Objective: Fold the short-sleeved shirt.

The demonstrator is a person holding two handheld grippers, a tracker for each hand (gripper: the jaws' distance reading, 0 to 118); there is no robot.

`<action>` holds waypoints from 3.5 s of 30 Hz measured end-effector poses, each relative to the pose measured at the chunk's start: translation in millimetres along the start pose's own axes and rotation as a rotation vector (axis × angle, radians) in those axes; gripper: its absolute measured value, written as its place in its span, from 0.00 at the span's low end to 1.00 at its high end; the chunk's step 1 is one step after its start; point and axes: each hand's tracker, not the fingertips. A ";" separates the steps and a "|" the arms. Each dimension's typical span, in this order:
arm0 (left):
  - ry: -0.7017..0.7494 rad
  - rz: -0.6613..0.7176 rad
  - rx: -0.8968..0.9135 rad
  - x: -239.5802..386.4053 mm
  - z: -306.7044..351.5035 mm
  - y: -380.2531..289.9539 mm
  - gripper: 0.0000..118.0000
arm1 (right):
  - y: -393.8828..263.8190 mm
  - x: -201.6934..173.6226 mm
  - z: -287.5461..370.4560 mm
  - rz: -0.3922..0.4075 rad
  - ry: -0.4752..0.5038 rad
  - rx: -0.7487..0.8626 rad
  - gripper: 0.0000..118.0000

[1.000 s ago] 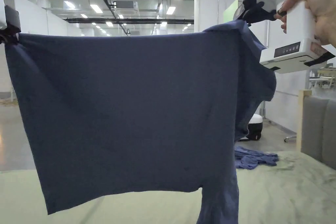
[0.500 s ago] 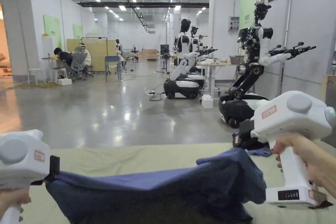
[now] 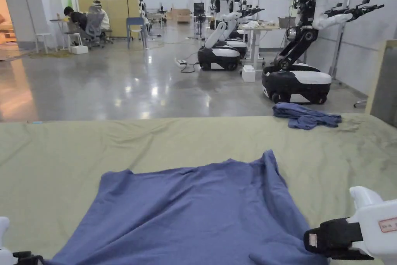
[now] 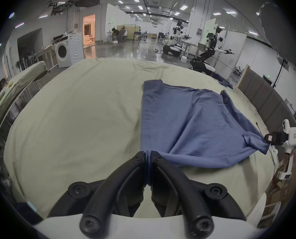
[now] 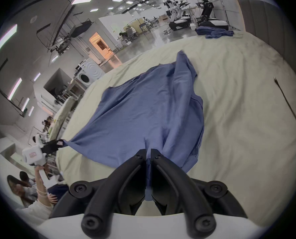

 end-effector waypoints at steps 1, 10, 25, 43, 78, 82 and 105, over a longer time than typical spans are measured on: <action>-0.004 -0.028 -0.009 -1.3 15.8 -12.1 0.04 | -13.3 -1.5 13.3 -0.010 0.038 -0.001 0.05; 0.007 -0.006 -0.047 -19.0 82.4 -90.1 0.04 | -103.4 -22.9 67.1 0.015 -0.002 -0.062 0.05; -0.026 0.075 0.015 -8.0 69.5 -56.4 0.72 | -73.4 -63.9 37.5 0.239 -0.056 0.118 0.12; 0.062 0.221 -0.055 -30.2 -196.6 153.6 0.88 | -26.4 -44.2 -92.8 0.241 -0.004 -0.007 0.06; 0.065 -0.009 -0.104 5.6 -218.7 154.6 0.03 | 242.7 113.1 -242.3 0.203 -0.370 -0.200 0.84; 0.045 0.008 -0.099 1.5 -205.0 152.3 0.03 | 196.8 69.3 -255.2 0.328 -0.498 -0.193 0.70; 0.024 -0.009 0.149 17.4 11.1 186.3 0.02 | 222.5 -39.0 32.2 0.134 -0.152 0.189 0.05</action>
